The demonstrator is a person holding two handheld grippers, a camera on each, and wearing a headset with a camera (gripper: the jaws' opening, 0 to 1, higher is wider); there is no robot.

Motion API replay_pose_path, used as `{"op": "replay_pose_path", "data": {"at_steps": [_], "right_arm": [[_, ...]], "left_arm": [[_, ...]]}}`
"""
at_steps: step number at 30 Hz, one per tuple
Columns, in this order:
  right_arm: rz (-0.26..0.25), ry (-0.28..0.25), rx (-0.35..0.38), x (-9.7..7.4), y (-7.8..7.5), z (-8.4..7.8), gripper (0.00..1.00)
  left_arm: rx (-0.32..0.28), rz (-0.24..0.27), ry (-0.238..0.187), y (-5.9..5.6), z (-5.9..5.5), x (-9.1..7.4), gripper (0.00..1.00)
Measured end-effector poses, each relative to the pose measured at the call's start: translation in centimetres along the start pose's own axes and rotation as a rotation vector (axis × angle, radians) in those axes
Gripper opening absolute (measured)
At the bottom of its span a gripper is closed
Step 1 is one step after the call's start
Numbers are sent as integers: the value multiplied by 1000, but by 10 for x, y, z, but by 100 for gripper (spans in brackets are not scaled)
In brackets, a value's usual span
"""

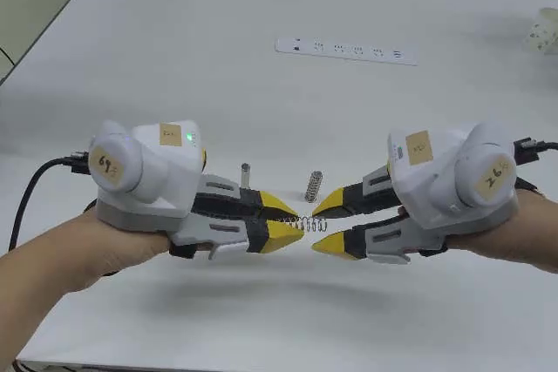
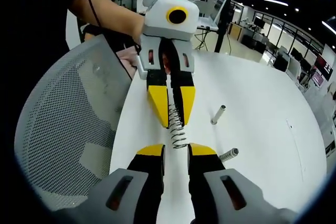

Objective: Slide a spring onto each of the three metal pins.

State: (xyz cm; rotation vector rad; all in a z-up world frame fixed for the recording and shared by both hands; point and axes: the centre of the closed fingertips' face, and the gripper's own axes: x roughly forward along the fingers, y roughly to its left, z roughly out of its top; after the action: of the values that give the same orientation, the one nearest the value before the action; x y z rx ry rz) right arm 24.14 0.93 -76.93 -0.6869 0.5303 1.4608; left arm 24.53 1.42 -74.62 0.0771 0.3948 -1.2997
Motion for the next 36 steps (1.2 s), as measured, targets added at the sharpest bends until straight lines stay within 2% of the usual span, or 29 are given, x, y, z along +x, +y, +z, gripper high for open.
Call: {"op": "replay_pose_path", "data": {"at_steps": [5, 10, 15, 18, 21, 28, 32, 34, 36], "right_arm": [[-4, -40, 43, -3, -2, 6, 13], [3, -59, 40, -4, -2, 10, 10], [10, -48, 38, -3, -1, 9, 8], [10, -46, 26, -5, -1, 11, 7], [-1, -38, -5, -8, -4, 16, 7], [3, -20, -84, -14, -3, 31, 7], [16, -29, -117, -15, 0, 42, 7], [27, -57, -114, -15, 2, 50, 7], [28, -55, -121, -12, 3, 52, 7]], "left_arm": [[2, -7, 8, -2, -1, -1, 2], [3, -20, 10, -4, -1, 0, 2], [10, -23, 16, -4, 0, 0, 2], [14, -21, 13, -4, 0, 0, 2], [20, -16, 27, -3, -4, 0, 2], [28, -11, 27, -1, -4, -2, 2], [41, -11, 36, -2, -7, -1, 2], [47, -15, 40, -4, -8, 0, 2], [51, -13, 42, -5, -9, 0, 2]]}}
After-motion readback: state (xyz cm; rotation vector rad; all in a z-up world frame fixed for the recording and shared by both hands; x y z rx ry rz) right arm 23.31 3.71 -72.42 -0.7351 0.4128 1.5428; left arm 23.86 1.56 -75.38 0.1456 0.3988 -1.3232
